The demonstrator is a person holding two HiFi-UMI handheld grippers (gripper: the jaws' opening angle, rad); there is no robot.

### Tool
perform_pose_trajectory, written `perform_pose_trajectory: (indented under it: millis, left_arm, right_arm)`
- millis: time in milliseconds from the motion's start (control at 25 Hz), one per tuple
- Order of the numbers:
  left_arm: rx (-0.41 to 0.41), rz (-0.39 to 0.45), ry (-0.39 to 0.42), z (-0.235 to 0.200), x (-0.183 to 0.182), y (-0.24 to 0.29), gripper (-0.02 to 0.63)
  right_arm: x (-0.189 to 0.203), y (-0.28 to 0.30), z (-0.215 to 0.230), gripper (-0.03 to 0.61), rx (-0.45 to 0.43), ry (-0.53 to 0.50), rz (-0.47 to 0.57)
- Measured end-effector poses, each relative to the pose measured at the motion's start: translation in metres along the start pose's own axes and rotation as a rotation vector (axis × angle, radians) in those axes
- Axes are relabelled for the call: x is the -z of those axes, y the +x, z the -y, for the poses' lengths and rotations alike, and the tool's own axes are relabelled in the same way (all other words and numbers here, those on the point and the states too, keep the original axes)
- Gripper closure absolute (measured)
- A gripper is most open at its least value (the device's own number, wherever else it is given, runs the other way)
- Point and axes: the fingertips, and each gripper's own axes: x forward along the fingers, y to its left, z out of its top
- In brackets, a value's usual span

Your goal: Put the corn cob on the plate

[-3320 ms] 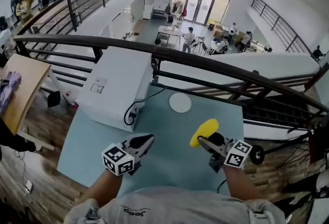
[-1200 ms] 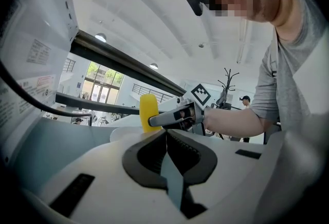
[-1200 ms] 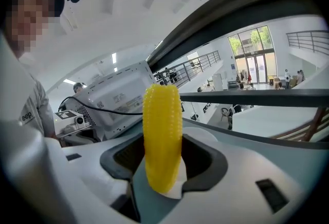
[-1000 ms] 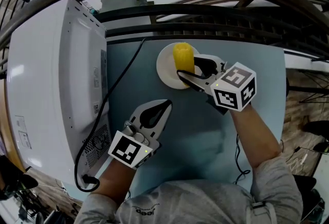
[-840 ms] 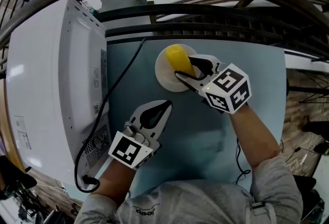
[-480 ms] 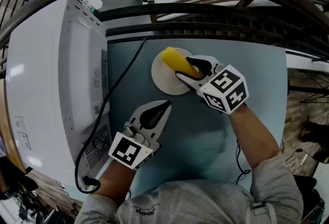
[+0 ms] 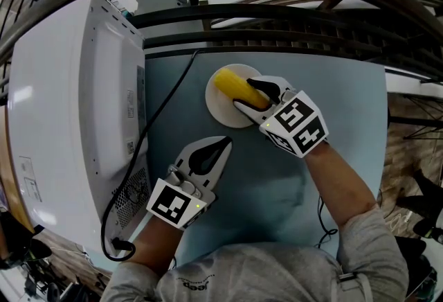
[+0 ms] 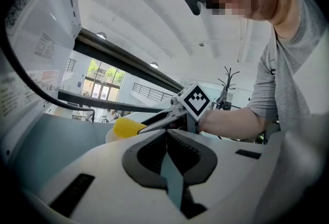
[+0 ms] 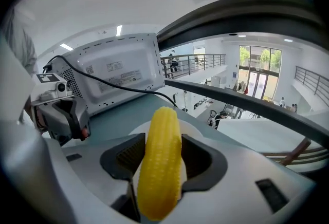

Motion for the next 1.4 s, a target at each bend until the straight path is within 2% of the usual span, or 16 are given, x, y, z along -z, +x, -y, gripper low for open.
perform_pose_trajectory:
  millis: [160,360,1200,1400]
  left_arm:
    - [0.004,-0.001,-0.008,0.001,0.005,-0.001,0.594]
    - [0.001,-0.008,-0.011,0.0,0.006,-0.002,0.594]
    - [-0.002,-0.006,-0.016,0.0,0.011,-0.003,0.595]
    - [-0.006,-0.01,-0.012,0.005,0.004,-0.006,0.595]
  right_arm:
    - [-0.003,0.001,-0.003,0.34,0.005,-0.039,0.003]
    - [-0.003,0.0,-0.005,0.282,-0.013,-0.011,0.025]
    - [-0.009,-0.014,0.004,0.278,-0.006,0.057,0.102]
    - [-0.013,-0.027,0.005,0.278,0.023,0.068,0.117]
